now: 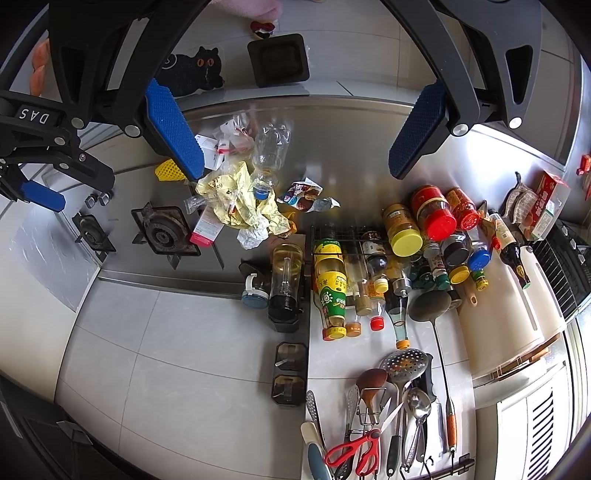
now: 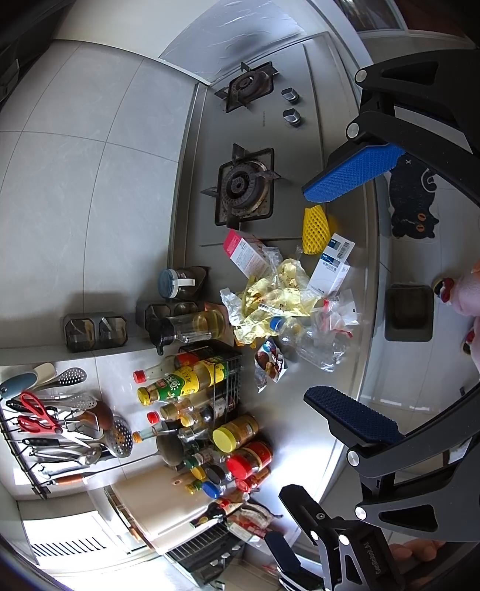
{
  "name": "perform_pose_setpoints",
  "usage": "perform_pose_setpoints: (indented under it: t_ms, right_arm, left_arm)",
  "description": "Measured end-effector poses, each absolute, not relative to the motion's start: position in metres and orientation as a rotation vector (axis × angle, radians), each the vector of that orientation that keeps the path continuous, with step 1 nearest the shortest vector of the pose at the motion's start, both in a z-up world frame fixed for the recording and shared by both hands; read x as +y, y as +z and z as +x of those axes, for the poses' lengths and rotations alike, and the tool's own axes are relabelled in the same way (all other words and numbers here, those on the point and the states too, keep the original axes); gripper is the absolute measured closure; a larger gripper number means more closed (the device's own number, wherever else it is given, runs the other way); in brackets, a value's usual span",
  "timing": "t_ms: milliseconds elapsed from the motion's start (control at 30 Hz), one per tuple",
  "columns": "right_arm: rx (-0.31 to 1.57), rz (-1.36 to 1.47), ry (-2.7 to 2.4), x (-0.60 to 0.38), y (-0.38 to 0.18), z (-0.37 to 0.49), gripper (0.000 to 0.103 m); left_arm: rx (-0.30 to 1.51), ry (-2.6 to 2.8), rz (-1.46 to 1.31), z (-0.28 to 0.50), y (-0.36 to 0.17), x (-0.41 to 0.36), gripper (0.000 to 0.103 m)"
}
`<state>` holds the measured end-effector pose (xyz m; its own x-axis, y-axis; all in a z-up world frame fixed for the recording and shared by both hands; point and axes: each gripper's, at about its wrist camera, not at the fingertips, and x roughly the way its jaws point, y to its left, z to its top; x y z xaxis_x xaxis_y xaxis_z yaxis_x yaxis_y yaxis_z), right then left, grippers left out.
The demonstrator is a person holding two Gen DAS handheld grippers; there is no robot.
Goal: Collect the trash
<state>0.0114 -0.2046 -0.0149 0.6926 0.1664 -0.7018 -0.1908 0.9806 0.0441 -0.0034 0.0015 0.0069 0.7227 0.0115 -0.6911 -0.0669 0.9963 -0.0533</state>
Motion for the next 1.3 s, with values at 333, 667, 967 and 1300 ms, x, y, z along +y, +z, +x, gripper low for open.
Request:
perform_pose_setpoints:
  t_ms: [333,667,967,1300]
  right_arm:
    - [0.781,-0.032,0.206,-0.2037,-0.0135,0.0128,0.003]
    - [0.78,-0.033,0.205,-0.2038,-0.0145,0.0125,0.003]
    - [0.78,-0.034,0.205,-0.2046,-0.0148,0.0137,0.003]
    - [0.783,-0.033,0.212,-0.205,-0.0168,0.0148,0.003]
  left_arm:
    - [0.761,0.042,-0.074,-0.0031,0.008,0.0028,0.008]
    - [0.76,0.049,-0.071,-0.0026,0.0094,0.0046,0.008]
    - [0.762,0.05,-0.072,-0.0012,0.0098,0.0041,0.008]
    - [0.76,0.053,-0.071,0.0005,0.0105,0.0037,0.008]
